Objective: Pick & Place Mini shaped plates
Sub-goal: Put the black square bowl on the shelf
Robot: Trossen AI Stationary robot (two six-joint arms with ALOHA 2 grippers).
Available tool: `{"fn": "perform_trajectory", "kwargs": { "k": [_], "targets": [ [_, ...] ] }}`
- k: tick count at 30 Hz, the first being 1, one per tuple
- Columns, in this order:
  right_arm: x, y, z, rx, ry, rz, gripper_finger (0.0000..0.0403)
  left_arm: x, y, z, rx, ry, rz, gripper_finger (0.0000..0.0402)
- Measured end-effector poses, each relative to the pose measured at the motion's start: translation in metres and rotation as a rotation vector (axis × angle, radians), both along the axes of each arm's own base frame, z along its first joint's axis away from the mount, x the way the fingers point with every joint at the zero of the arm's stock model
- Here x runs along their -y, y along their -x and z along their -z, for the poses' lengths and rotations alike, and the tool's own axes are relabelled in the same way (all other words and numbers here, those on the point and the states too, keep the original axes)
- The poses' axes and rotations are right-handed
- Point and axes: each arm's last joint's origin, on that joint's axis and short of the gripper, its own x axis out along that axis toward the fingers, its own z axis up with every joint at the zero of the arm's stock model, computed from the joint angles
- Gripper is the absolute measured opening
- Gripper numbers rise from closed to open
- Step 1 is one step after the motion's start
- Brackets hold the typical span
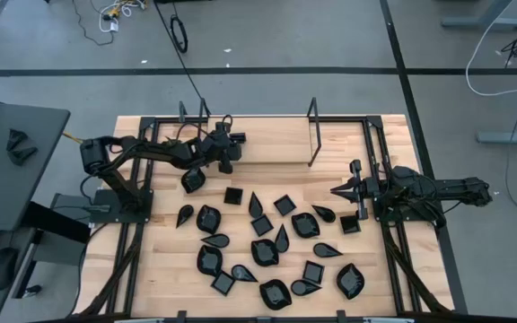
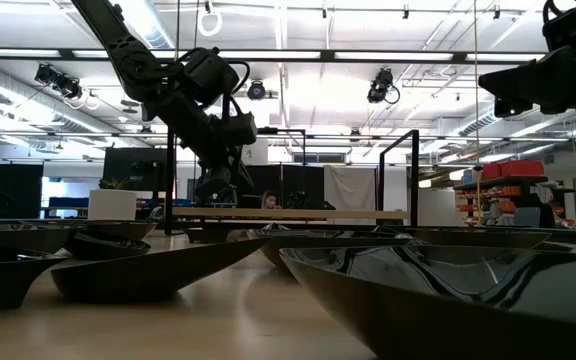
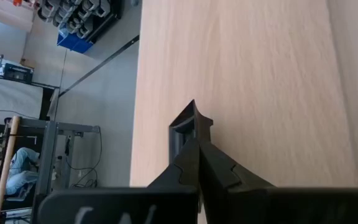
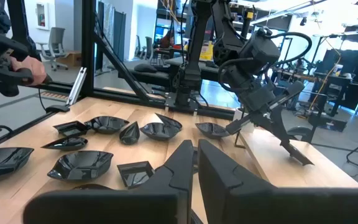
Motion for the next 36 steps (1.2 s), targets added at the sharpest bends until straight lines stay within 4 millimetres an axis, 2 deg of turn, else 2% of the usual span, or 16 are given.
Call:
{"fn": "perform_trajectory", "kwargs": {
  "k": [20, 36],
  "targets": [
    [0.000, 0.000, 0.000, 0.000, 0.000, 0.000, 0.0027, -0.026, 0.014, 0.002, 0.035, 0.069, -0.097, 0.0005],
    [0.000, 0.000, 0.000, 0.000, 0.000, 0.000, 0.0027, -0.023, 0.016, 0.007, 0.004, 0.140, -0.058, 0.0014]
  ]
}}
